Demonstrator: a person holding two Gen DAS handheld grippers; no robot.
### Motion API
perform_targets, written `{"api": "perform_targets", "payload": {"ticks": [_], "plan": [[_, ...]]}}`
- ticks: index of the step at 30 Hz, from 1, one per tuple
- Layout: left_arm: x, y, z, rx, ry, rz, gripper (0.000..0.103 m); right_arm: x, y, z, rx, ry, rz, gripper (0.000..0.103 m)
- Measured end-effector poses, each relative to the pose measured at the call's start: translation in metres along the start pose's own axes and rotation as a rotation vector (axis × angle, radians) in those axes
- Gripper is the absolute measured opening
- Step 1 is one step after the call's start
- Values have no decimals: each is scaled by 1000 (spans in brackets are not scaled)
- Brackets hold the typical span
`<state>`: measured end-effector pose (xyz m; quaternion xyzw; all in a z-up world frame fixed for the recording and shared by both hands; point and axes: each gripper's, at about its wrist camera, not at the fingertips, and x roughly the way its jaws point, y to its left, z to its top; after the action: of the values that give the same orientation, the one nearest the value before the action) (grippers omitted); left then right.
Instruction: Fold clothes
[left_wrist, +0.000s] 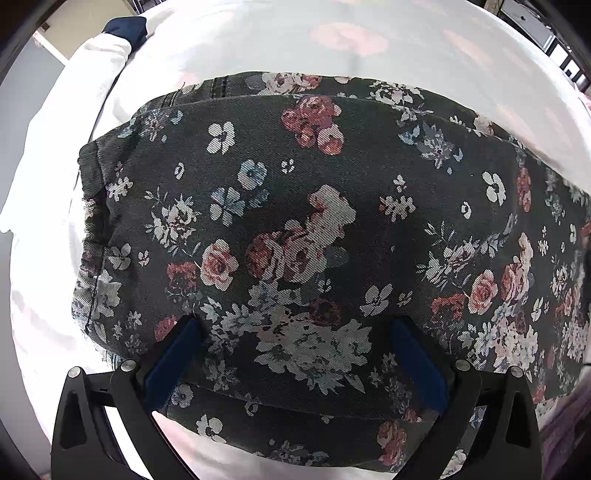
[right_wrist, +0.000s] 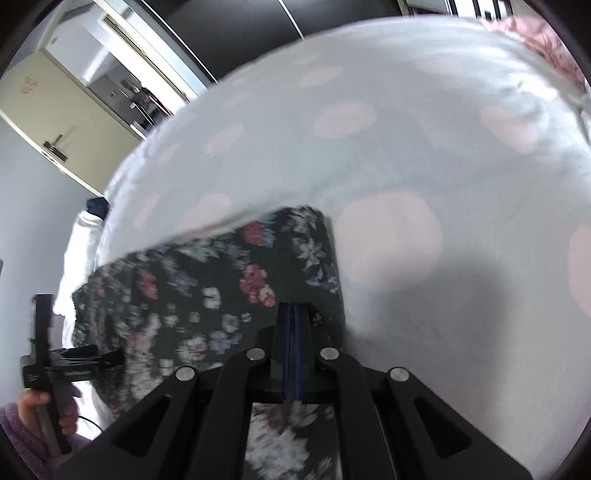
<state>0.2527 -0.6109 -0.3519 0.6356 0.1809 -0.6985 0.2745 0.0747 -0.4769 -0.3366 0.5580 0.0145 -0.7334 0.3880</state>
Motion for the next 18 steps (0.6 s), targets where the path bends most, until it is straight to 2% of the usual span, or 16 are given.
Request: {"api": "perform_targets", "payload": {"ticks": [2, 6, 11, 18], "plan": [[-1, -3, 1, 0, 0, -1, 103, 7, -9, 1, 29, 12, 20, 0], [-2, -8, 2, 0, 0, 0, 103, -2, 3, 0, -10, -15, -14, 0], [-4, -15, 4, 1, -1, 2, 103, -26, 9, 7, 0, -102, 94, 2], [-5, -24, 8, -1, 1, -1, 103, -10, 1, 22, 22, -89, 67, 0]]}}
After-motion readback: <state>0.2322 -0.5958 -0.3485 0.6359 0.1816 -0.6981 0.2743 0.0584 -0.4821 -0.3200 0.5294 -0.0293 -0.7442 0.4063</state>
